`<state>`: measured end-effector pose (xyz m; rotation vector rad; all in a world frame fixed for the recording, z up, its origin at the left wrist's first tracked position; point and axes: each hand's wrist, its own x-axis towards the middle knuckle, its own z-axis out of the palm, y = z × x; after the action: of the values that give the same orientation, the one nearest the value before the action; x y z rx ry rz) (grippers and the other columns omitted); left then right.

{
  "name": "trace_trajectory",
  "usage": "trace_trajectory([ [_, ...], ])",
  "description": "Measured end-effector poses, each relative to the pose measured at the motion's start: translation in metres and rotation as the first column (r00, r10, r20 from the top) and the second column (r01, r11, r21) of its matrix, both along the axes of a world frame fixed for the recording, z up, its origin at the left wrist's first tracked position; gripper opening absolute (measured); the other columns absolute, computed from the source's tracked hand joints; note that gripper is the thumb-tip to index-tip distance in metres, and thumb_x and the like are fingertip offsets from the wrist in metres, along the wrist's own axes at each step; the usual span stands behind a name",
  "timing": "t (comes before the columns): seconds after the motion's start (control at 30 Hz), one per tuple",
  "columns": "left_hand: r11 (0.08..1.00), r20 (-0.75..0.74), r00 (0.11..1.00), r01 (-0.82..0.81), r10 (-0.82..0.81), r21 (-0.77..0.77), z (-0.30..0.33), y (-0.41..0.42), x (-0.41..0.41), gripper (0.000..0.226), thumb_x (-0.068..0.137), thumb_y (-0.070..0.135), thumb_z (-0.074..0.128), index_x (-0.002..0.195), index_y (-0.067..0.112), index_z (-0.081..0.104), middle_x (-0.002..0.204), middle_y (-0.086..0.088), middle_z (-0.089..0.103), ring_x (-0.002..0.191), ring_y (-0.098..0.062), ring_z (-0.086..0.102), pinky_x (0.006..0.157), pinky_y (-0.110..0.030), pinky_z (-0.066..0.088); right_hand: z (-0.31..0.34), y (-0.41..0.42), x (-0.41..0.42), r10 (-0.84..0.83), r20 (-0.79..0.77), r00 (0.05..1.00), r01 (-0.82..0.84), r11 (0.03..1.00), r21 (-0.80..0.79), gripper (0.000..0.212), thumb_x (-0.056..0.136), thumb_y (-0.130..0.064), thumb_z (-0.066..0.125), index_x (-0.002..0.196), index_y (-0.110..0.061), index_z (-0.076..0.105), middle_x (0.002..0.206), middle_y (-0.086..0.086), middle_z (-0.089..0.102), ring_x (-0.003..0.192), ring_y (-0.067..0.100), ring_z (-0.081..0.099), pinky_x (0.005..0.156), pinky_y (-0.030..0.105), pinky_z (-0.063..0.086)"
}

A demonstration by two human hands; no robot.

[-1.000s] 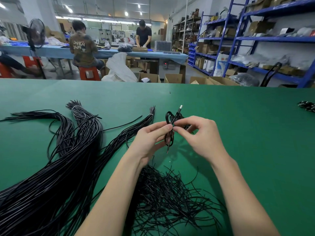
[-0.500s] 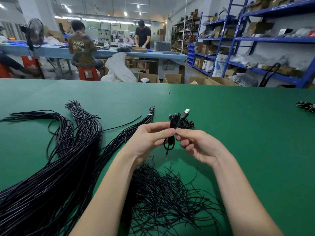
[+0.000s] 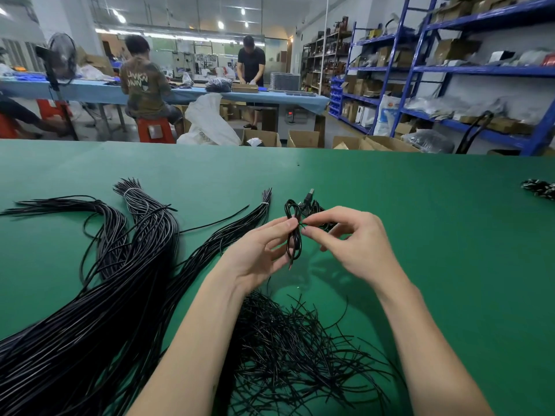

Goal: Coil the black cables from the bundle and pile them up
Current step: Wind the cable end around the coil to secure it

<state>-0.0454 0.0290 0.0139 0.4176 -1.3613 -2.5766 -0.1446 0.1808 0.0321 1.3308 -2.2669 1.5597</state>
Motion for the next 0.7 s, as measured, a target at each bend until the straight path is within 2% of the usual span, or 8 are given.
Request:
trace_trajectory([
  [0.1,0.998,-0.023,1.0,0.007,-0.008,-0.07,0.001,0.001,0.001,0.019,0.063,0.023,0.084,0.08,0.03,0.083,0.086,0.007,0.076,0.068,-0.005,0.069,0.061,-0.019,0.055,-0.004,-0.005,0.0,-0.046,0.065,0.997,0.049,0.998,-0.045,0.006,0.084,-0.031,0.082,0.079,-0.031,0.079,0.07,-0.003,0.073,0.053,0.026,0.061,0.054,0.027,0.048],
  [0.17,0.987,-0.056,0.998,-0.01,0.001,-0.159,0.0,0.001,0.001,0.021,0.066,0.024,0.083,0.085,0.03,0.083,0.094,0.006,0.077,0.077,-0.005,0.071,0.066,-0.02,0.056,-0.004,-0.01,0.0,-0.029,0.296,0.955,0.051,0.996,-0.067,0.011,0.086,-0.023,0.08,0.076,-0.022,0.078,0.06,0.002,0.067,0.047,0.018,0.052,0.048,0.021,0.04],
  [0.23,0.966,-0.079,0.997,-0.046,0.027,-0.253,0.001,0.002,0.002,0.025,0.065,0.026,0.084,0.091,0.026,0.082,0.099,0.002,0.077,0.084,-0.007,0.071,0.069,-0.022,0.056,-0.002,-0.013,0.002,0.096,0.666,0.74,-0.024,0.993,-0.116,0.014,0.088,-0.015,0.076,0.075,-0.013,0.074,0.06,-0.003,0.062,0.047,0.007,0.047,0.043,0.015,0.036],
  [0.27,0.956,-0.082,0.996,-0.065,0.043,-0.286,0.001,0.002,0.002,0.028,0.065,0.026,0.085,0.092,0.024,0.081,0.098,0.001,0.077,0.085,-0.007,0.071,0.07,-0.022,0.056,-0.001,-0.014,0.002,0.135,0.784,0.606,-0.053,0.99,-0.129,0.013,0.089,-0.014,0.074,0.076,-0.011,0.072,0.062,-0.004,0.06,0.046,0.004,0.046,0.041,0.013,0.034],
  [0.3,0.951,-0.075,0.995,-0.08,0.06,-0.299,0.001,0.001,0.002,0.029,0.064,0.026,0.085,0.092,0.022,0.081,0.097,0.0,0.077,0.083,-0.008,0.071,0.069,-0.022,0.056,0.0,-0.013,0.002,0.136,0.821,0.555,-0.073,0.991,-0.114,0.012,0.09,-0.016,0.073,0.079,-0.011,0.072,0.065,-0.004,0.061,0.046,0.003,0.046,0.04,0.012,0.033],
  [0.37,0.962,-0.029,0.996,-0.089,0.084,-0.258,0.001,0.0,0.001,0.03,0.062,0.024,0.085,0.091,0.018,0.081,0.093,-0.001,0.077,0.077,-0.01,0.071,0.065,-0.021,0.056,-0.001,-0.012,0.002,0.055,0.701,0.711,-0.061,0.998,-0.016,0.009,0.089,-0.022,0.076,0.085,-0.013,0.075,0.072,-0.004,0.069,0.046,0.004,0.05,0.042,0.014,0.037],
  [0.47,0.995,0.042,0.997,-0.06,0.063,-0.08,0.001,0.002,0.0,0.014,0.063,0.02,0.082,0.076,0.018,0.083,0.082,0.0,0.075,0.063,-0.008,0.068,0.056,-0.018,0.054,0.003,-0.004,0.0,-0.012,0.272,0.962,0.002,0.999,0.035,0.01,0.086,-0.026,0.081,0.094,-0.028,0.077,0.084,-0.011,0.077,0.053,0.01,0.063,0.051,0.018,0.047],
  [0.7,0.99,0.064,0.998,0.014,-0.023,0.142,0.007,0.003,0.007,0.014,0.07,0.01,0.077,0.083,0.004,0.078,0.08,-0.01,0.07,0.055,-0.013,0.064,0.046,-0.019,0.054,0.007,0.005,-0.005,0.076,-0.089,0.993,-0.07,0.995,0.077,0.017,0.08,-0.03,0.086,0.094,-0.038,0.081,0.093,-0.023,0.075,0.07,0.01,0.068,0.071,0.023,0.054],
])
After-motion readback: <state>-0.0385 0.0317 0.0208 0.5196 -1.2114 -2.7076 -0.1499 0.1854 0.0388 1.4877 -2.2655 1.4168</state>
